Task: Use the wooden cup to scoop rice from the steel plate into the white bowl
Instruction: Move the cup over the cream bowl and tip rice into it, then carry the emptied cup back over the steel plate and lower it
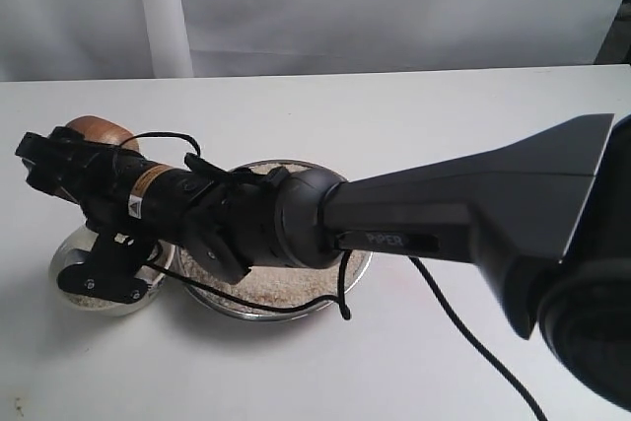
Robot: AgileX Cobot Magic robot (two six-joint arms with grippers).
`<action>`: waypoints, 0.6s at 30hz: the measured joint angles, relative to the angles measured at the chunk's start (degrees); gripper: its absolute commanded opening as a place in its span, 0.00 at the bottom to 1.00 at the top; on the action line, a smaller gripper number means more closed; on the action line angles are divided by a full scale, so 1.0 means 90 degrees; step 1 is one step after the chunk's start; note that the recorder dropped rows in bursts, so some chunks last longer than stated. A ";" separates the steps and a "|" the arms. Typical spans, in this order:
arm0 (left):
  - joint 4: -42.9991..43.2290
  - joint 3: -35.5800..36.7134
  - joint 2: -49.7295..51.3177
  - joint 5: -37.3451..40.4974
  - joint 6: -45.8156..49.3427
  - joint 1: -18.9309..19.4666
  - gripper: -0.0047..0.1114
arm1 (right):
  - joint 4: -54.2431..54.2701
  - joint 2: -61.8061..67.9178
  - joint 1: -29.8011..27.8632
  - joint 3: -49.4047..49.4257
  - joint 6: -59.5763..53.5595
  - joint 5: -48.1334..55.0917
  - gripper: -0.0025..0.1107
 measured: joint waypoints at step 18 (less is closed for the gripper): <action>0.0000 0.0000 0.0000 0.0000 0.0000 0.0000 0.04 | 0.0245 -0.0026 -0.0023 0.0000 0.0762 -0.0195 0.02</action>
